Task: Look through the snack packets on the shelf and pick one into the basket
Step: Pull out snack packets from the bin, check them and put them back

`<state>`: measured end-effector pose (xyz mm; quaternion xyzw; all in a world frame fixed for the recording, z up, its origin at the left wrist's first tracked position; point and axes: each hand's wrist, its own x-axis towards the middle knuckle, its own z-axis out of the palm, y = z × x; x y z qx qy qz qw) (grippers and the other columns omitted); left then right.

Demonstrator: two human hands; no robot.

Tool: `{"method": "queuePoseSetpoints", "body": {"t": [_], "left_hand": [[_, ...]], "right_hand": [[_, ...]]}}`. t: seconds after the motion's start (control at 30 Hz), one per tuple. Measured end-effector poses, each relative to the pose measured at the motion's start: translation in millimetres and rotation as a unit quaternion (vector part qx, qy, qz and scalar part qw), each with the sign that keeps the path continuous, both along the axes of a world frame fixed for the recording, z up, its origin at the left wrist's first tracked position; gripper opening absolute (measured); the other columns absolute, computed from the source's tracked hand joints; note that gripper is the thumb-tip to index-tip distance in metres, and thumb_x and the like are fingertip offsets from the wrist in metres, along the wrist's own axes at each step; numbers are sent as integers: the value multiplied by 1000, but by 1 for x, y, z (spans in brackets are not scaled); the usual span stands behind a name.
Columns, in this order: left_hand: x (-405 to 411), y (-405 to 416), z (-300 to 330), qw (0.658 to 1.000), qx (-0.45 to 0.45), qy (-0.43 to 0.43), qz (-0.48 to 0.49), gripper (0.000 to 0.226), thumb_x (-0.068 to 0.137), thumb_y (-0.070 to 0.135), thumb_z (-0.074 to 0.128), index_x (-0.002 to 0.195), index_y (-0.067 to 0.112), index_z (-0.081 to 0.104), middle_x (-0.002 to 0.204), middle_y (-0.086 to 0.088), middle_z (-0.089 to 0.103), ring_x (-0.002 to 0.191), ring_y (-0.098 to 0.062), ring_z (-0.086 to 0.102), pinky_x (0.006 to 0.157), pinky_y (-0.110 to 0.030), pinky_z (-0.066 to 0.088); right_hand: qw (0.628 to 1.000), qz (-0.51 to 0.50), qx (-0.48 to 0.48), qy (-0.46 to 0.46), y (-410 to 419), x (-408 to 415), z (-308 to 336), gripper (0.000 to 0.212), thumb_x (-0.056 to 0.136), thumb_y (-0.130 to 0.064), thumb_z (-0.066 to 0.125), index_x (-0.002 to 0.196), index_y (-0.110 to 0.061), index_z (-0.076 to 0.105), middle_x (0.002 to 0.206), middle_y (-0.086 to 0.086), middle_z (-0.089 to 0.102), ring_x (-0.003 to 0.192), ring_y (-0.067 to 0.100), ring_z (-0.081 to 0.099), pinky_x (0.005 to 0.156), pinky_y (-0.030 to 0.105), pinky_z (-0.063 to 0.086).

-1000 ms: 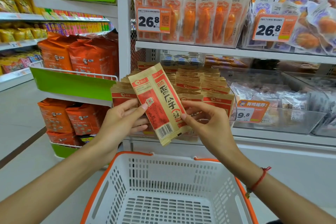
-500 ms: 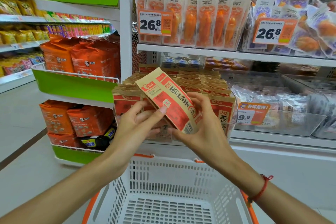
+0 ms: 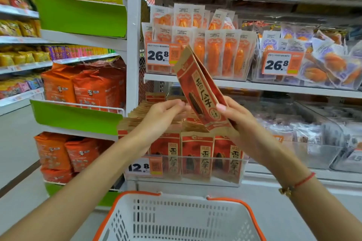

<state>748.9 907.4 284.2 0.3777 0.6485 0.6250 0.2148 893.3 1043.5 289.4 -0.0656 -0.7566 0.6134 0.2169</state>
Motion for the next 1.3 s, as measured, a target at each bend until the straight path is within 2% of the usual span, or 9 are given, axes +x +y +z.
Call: {"method": "queuePoseSetpoints", "body": {"t": [0.23, 0.4, 0.47, 0.57, 0.73, 0.93, 1.07, 1.2, 1.3], "left_hand": [[-13, 25, 13, 996, 74, -10, -41, 25, 101, 20, 50, 123, 24, 60, 113, 4, 72, 103, -8, 68, 92, -30, 53], [-34, 25, 7, 996, 81, 22, 0, 24, 97, 21, 57, 120, 24, 61, 109, 1, 74, 99, -9, 70, 88, -26, 55], [-40, 26, 5, 995, 73, 60, 22, 23, 94, 23, 61, 114, 34, 58, 101, 5, 74, 93, -5, 70, 82, -21, 55], [-47, 31, 0, 986, 33, 151, 56, 32, 92, 29, 63, 117, 46, 51, 94, 12, 73, 91, 2, 68, 79, -17, 49], [-58, 35, -6, 977, 1, 187, 98, 40, 87, 38, 67, 124, 40, 50, 83, 15, 74, 90, -4, 69, 94, -42, 51], [-59, 34, -3, 948, -72, 289, 116, 38, 87, 49, 63, 122, 48, 46, 85, 21, 71, 101, -6, 64, 92, -40, 46], [-54, 32, 6, 928, -97, 338, 123, 48, 87, 50, 63, 130, 36, 49, 85, 22, 71, 105, -10, 62, 94, -42, 46], [-53, 31, 16, 917, -94, 362, 138, 48, 87, 51, 62, 130, 35, 49, 89, 21, 71, 104, -11, 61, 84, -36, 44], [-53, 30, 17, 911, -108, 372, 145, 44, 88, 51, 61, 128, 37, 50, 91, 21, 71, 104, -10, 60, 82, -35, 44]], "right_hand": [[996, 24, 84, -33, 21, -23, 41, 51, 90, -47, 57, 134, -22, 56, 126, 4, 65, 119, 23, 60, 107, 46, 41], [979, -56, 193, -44, 27, -34, 49, 39, 96, -46, 47, 122, -24, 65, 104, 0, 75, 95, 14, 71, 100, 36, 49], [969, -45, 234, -59, 28, -37, 48, 34, 100, -35, 47, 126, -21, 63, 107, 1, 74, 93, 12, 72, 91, 28, 54], [934, -62, 340, -95, 34, -42, 43, 32, 102, -30, 46, 128, -22, 62, 112, -5, 72, 100, 7, 68, 92, 29, 54], [904, -107, 391, -135, 49, -49, 30, 30, 103, -27, 45, 126, -16, 61, 113, -3, 69, 99, 8, 64, 88, 28, 51], [891, -110, 394, -195, 59, -56, 17, 34, 100, -33, 49, 128, -18, 63, 110, 0, 72, 100, 13, 66, 94, 37, 52], [909, -129, 382, -107, 60, -54, 18, 31, 93, -35, 61, 122, -24, 66, 106, -9, 73, 94, 6, 68, 90, 34, 54], [920, -173, 352, 15, 56, -53, 25, 29, 86, -32, 72, 115, -26, 68, 99, -9, 73, 88, 5, 68, 83, 36, 57], [913, -175, 368, 11, 56, -55, 24, 29, 87, -36, 70, 115, -30, 68, 100, -11, 73, 89, 5, 69, 83, 40, 57]]}}
